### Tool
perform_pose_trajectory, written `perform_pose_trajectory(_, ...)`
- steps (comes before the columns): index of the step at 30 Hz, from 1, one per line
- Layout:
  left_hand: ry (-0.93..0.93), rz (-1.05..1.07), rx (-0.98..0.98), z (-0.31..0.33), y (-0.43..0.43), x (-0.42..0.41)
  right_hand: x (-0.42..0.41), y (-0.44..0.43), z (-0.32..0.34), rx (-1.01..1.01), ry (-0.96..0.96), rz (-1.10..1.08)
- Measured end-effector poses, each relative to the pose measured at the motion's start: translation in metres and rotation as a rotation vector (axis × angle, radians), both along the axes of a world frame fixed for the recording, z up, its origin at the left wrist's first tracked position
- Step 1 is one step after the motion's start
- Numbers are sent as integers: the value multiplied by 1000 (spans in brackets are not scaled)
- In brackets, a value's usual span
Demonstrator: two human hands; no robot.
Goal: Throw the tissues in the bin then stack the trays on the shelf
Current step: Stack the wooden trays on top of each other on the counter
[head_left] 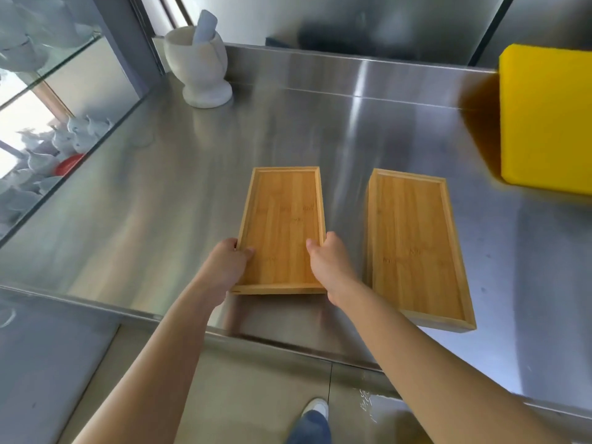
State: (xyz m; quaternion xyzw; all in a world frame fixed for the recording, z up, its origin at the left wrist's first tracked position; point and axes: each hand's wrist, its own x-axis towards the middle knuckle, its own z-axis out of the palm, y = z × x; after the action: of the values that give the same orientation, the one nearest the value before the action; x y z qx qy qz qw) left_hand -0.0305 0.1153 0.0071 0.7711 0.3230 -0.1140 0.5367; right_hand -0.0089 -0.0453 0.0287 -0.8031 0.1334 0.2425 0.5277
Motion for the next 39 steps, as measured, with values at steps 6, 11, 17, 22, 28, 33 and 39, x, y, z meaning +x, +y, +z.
perform_pose_trajectory(6,-152,-50,13,25,-26,5,11,-32,14,-176,-254,48)
perform_pose_trajectory(11,-338,-65,-111,40,-85,9,17,-82,36,-277,-447,-26)
perform_pose_trajectory(17,-336,-217,-282,34,-151,4,-3,-149,37,-360,-455,-122)
perform_pose_trajectory(22,-269,-334,-355,16,-179,3,-16,-186,18,-342,-411,-194)
perform_pose_trajectory(28,-253,-365,-357,-2,-188,-2,-25,-199,-5,-285,-379,-229)
perform_pose_trajectory(33,-230,-326,-366,-8,-188,0,-19,-199,-14,-268,-376,-210)
perform_pose_trajectory(39,-259,-306,-377,-16,-187,0,-20,-194,-28,-265,-359,-199)
